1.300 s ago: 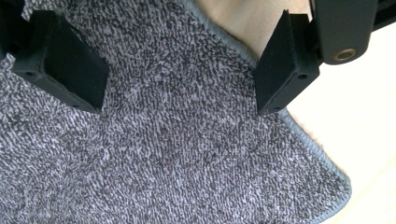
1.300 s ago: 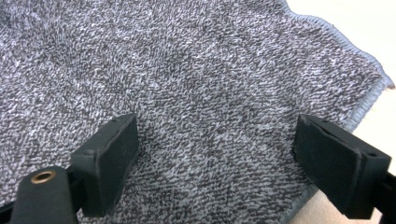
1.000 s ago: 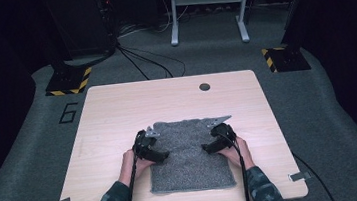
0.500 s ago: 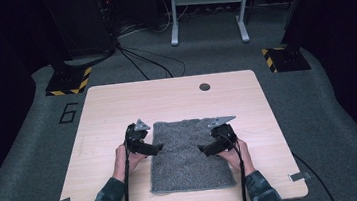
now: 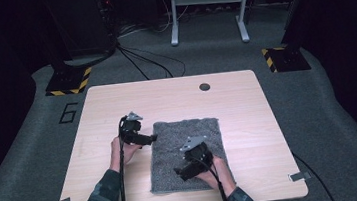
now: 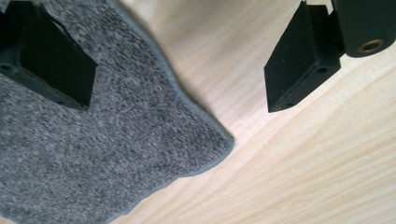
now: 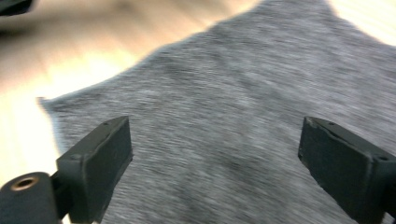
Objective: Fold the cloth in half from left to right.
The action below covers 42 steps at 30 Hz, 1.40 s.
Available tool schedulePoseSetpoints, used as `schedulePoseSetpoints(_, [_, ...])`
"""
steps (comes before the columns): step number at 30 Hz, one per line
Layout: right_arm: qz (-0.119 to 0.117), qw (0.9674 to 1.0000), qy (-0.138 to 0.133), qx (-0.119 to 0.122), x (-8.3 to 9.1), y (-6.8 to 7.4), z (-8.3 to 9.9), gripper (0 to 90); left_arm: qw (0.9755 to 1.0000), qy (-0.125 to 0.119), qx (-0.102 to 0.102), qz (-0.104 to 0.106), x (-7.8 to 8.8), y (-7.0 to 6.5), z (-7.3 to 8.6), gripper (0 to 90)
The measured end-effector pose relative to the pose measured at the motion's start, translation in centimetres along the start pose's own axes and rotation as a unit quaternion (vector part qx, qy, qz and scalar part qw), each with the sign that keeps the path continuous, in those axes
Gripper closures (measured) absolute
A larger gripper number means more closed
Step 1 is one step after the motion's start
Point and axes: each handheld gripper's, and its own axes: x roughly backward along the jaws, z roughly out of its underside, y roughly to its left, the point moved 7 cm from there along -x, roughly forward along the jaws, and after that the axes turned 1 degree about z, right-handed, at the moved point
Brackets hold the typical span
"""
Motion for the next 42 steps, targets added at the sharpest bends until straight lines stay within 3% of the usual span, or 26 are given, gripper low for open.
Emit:
schedulePoseSetpoints(8, [-0.026, 0.9995, 0.006, 0.017, -1.6, 3.4, -0.7, 11.0, 0.9999, 0.009, 0.001, -0.012, -1.0, 1.4, -0.4, 11.6])
schedulePoseSetpoints(9, [-0.027, 0.9994, 0.008, 0.022, -1.9, 4.5, -0.8, 11.2, 0.9998, 0.013, 0.002, -0.012, -1.1, 1.6, -0.4, 12.0])
schedulePoseSetpoints(13, [-0.039, 0.9988, 0.005, 0.03, -2.6, 6.5, -1.1, 13.5, 0.9994, -0.001, 0.035, -0.003, -2.1, 2.2, -0.9, 14.5])
schedulePoseSetpoints(19, [-0.057, 0.9972, 0.014, 0.047, -3.1, 8.0, -1.3, 19.5, 0.9989, 0.005, 0.046, 0.0, -3.4, 2.5, -1.4, 16.0])
schedulePoseSetpoints(20, [-0.059, 0.9972, 0.005, 0.047, -3.3, 8.4, -1.4, 21.5, 0.9993, 0.005, 0.035, -0.007, -3.7, 2.8, -1.6, 16.9])
schedulePoseSetpoints(22, [-0.057, 0.997, 0.005, 0.051, -3.3, 8.6, -1.4, 22.5, 0.9992, 0.008, 0.038, -0.006, -4.0, 2.8, -1.6, 17.8])
schedulePoseSetpoints(24, [-0.064, 0.9954, 0.019, 0.069, -3.6, 9.6, -1.4, 26.8, 0.9993, 0.012, 0.035, -0.007, -4.6, 2.7, -1.7, 18.5])
schedulePoseSetpoints(26, [-0.061, 0.9955, 0.011, 0.072, -3.9, 9.9, -1.4, 28.3, 0.9994, 0.015, 0.031, -0.006, -4.6, 2.8, -1.8, 19.6])
schedulePoseSetpoints(29, [-0.061, 0.9948, 0.028, 0.077, -4.4, 10.4, -1.3, 35.2, 0.9993, 0.018, 0.032, -0.009, -4.9, 2.7, -2.1, 22.5])
schedulePoseSetpoints(31, [-0.057, 0.9948, 0.022, 0.082, -4.9, 10.4, -1.4, 43.4, 0.9992, 0.02, 0.026, -0.024, -4.9, 2.9, -2.2, 27.7])
schedulePoseSetpoints(32, [-0.049, 0.9949, 0.028, 0.084, -5.1, 10.3, -1.3, 48.0, 0.9992, 0.023, 0.023, -0.025, -5.0, 2.8, -2.3, 34.7])
schedulePoseSetpoints(36, [-0.047, 0.9943, 0.043, 0.085, -5.3, 10.0, -1.1, 52.8, 0.9988, 0.029, 0.003, -0.039, -5.1, 2.5, -2.4, 43.3])
schedulePoseSetpoints(38, [-0.047, 0.9944, 0.038, 0.087, -5.5, 10.1, -1.1, 56.5, 0.9987, 0.031, -0.003, -0.042, -5.2, 2.3, -2.4, 48.1])
schedulePoseSetpoints(42, [-0.039, 0.9929, 0.044, 0.104, -5.6, 10.3, -0.8, 64.7, 0.9983, 0.029, -0.018, -0.047, -5.3, 1.9, -2.5, 58.0])
